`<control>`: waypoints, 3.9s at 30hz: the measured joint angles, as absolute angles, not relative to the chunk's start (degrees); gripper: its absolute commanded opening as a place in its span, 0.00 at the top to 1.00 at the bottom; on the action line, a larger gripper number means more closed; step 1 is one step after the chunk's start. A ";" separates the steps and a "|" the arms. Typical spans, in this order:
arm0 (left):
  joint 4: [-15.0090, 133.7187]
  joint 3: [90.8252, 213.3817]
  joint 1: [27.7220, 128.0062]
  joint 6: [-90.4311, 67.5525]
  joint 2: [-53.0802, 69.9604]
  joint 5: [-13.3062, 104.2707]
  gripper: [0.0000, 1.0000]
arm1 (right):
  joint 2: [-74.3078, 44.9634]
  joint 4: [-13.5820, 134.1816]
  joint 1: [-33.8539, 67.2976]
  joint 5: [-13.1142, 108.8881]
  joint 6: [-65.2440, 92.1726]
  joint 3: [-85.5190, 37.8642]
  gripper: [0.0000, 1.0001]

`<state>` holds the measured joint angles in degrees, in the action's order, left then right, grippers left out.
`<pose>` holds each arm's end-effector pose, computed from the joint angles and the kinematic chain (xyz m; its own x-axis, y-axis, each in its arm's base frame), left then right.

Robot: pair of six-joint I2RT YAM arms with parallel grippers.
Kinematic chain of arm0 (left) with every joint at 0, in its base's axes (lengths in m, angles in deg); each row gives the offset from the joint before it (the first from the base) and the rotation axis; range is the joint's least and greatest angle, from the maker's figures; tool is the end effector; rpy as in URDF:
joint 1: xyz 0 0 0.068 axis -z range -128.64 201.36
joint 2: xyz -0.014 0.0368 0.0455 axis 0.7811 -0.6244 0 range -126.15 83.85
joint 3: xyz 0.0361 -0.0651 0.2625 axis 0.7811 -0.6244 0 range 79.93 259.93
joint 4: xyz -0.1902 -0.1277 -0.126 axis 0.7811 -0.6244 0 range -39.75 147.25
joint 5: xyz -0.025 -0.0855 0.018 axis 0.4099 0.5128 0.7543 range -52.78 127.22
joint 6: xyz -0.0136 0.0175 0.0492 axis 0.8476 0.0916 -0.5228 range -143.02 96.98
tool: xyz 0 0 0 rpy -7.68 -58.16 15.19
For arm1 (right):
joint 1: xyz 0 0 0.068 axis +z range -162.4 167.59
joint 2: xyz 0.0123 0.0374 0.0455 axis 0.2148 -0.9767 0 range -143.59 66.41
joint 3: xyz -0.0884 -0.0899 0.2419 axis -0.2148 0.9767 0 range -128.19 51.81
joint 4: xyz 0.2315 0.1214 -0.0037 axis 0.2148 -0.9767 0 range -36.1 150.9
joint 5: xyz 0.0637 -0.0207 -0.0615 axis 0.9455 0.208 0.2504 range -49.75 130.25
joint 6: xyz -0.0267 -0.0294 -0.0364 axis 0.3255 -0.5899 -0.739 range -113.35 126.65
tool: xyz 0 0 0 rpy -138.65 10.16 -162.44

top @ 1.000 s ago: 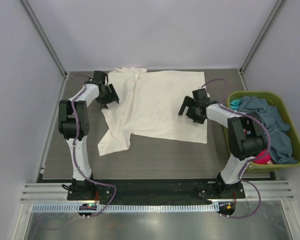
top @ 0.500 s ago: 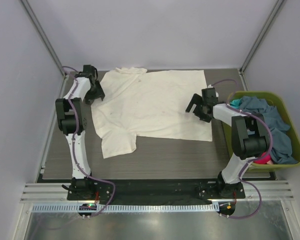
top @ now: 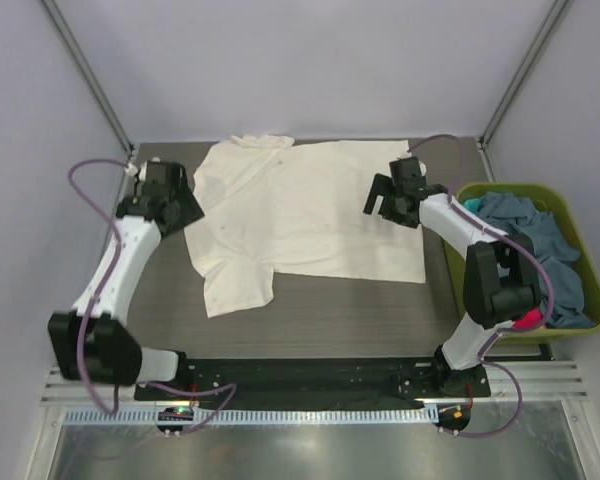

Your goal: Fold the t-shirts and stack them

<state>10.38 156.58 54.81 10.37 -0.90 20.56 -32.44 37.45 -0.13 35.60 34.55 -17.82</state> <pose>0.3089 -0.0084 0.3127 -0.6239 -0.4905 -0.6084 -0.5388 0.8339 -0.1199 0.3623 0.0759 0.2201 -0.7633 0.3112 -0.5661 0.2187 0.9491 0.2268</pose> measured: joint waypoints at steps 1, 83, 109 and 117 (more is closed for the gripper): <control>12.32 150.98 56.49 11.66 5.19 21.52 0.31 | -31.06 36.80 1.44 34.36 34.29 -17.82 0.04; 9.05 123.99 63.55 28.99 48.91 27.83 1.00 | 10.99 27.38 -0.24 26.44 47.77 16.56 0.99; 12.78 176.82 60.45 14.87 -21.73 28.21 1.00 | -28.42 27.22 -1.47 20.56 43.73 -18.56 0.99; 0.00 220.59 57.54 10.43 -52.11 32.18 0.41 | -46.97 24.84 -4.42 19.30 42.44 -39.24 0.14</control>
<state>0.00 220.59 57.54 10.43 -52.11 32.18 -46.97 24.84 -4.42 19.30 42.44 -39.24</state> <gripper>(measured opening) 0.553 0.722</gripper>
